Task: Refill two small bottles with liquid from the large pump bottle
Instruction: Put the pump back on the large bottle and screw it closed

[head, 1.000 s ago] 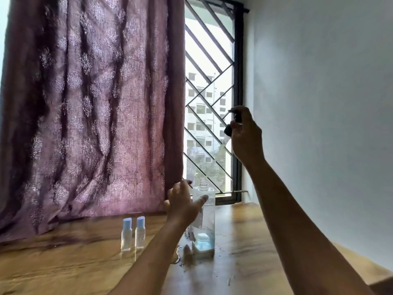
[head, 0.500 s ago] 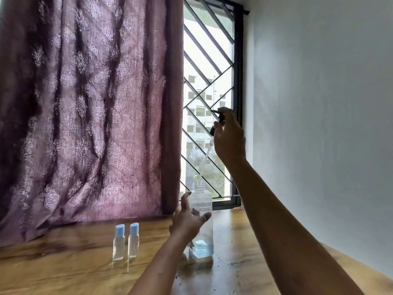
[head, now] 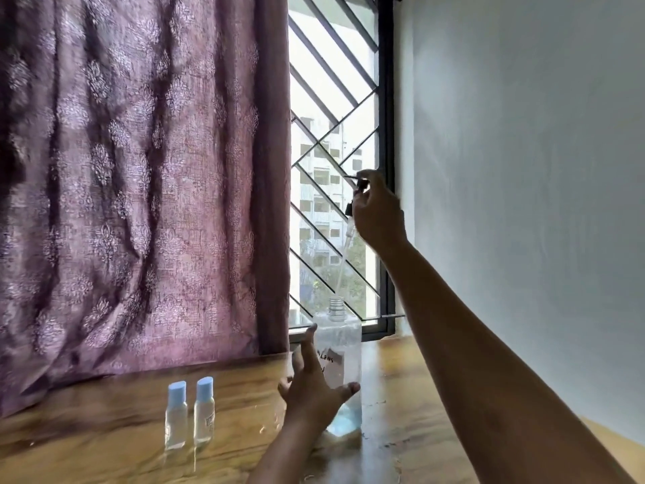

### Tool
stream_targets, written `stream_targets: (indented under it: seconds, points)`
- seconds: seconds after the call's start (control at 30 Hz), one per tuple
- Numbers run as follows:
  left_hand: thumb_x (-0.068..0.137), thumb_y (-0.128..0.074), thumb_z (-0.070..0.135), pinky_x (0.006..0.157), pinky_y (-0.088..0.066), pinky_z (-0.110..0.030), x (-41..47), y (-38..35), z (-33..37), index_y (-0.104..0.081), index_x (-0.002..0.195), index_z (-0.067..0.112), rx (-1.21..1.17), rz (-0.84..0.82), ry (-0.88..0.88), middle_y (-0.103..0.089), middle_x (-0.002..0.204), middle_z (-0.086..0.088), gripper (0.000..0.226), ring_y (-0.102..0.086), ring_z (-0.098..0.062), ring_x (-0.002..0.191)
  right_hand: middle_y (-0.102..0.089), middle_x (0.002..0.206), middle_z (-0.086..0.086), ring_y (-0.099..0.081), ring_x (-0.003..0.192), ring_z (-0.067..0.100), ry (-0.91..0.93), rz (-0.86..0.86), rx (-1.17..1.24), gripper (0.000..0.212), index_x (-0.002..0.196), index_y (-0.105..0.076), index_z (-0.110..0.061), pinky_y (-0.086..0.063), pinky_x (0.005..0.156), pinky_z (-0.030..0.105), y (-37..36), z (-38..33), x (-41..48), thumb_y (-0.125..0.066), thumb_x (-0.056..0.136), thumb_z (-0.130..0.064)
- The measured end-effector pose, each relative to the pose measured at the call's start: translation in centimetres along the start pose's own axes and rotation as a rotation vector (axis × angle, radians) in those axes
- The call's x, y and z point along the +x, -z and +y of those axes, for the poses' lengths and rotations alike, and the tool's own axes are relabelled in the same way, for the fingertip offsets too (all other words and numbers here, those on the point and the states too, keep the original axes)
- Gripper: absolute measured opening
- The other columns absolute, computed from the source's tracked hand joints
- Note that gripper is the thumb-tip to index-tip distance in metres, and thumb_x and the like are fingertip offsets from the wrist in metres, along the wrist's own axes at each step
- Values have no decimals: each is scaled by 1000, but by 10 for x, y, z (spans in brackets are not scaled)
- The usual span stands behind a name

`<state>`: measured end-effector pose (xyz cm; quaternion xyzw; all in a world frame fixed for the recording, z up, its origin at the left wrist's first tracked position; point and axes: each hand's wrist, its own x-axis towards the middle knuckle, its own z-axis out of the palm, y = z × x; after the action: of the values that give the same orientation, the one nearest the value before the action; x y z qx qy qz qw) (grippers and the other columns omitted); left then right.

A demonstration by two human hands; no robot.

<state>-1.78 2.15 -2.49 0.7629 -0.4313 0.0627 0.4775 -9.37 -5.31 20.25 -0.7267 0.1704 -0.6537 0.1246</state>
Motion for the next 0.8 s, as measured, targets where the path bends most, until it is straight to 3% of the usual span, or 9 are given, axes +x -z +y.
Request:
stream_targets:
  seconds: [0.17,0.3,0.43,0.53,0.63,0.7,0.8]
  points:
    - [66,-75,51,101,-21,-43,-3,3,-3,15,136,48,-63,-16,20,-26,153,3,114,-33,-20,136,-68,85,3,-67,82,25,-139,-378,93,27,112,-55,-24,-53,81,45,-23,23,-43,-53,87,-14]
    - [67,-72,53,99,-20,-42,-6,9,-2,18,135,49,-26,-25,12,-34,151,5,114,-36,-20,136,-64,97,7,-61,76,14,-253,-578,285,35,119,-53,-22,-53,78,34,-36,46,-86,-60,86,-10]
    - [66,-72,57,104,-17,-45,-6,10,-4,21,135,49,-33,-31,17,-28,153,3,116,-34,-16,137,-67,103,7,-62,93,16,-354,-517,635,40,122,-51,-22,-50,85,31,-41,59,-107,-62,86,-6]
    - [67,-70,58,105,-17,-47,-6,9,-4,24,134,49,-38,-40,5,-24,155,5,117,-31,-14,139,-68,102,4,-65,95,16,-293,-471,563,36,108,-61,-26,-54,88,36,-41,68,-115,-72,78,-9]
    - [68,-69,57,103,-17,-46,-5,8,-4,26,133,49,-6,-59,-4,-26,154,5,116,-28,-15,140,-68,84,-3,-65,78,7,-271,-333,521,37,95,-61,-21,-56,76,34,-41,70,-121,-82,67,-12]
    - [67,-70,57,103,-16,-45,-4,8,-5,25,133,50,-15,-53,-8,-27,153,5,116,-27,-14,140,-64,81,-4,-63,75,8,-261,-295,453,46,96,-55,-17,-54,70,30,-43,67,-120,-86,62,-16]
    - [66,-70,58,104,-16,-46,-3,8,-8,27,132,50,-2,-42,-8,-19,156,8,117,-25,-12,141,-61,89,1,-62,83,16,-283,-340,395,51,99,-53,-21,-53,73,34,-49,66,-117,-86,61,-23]
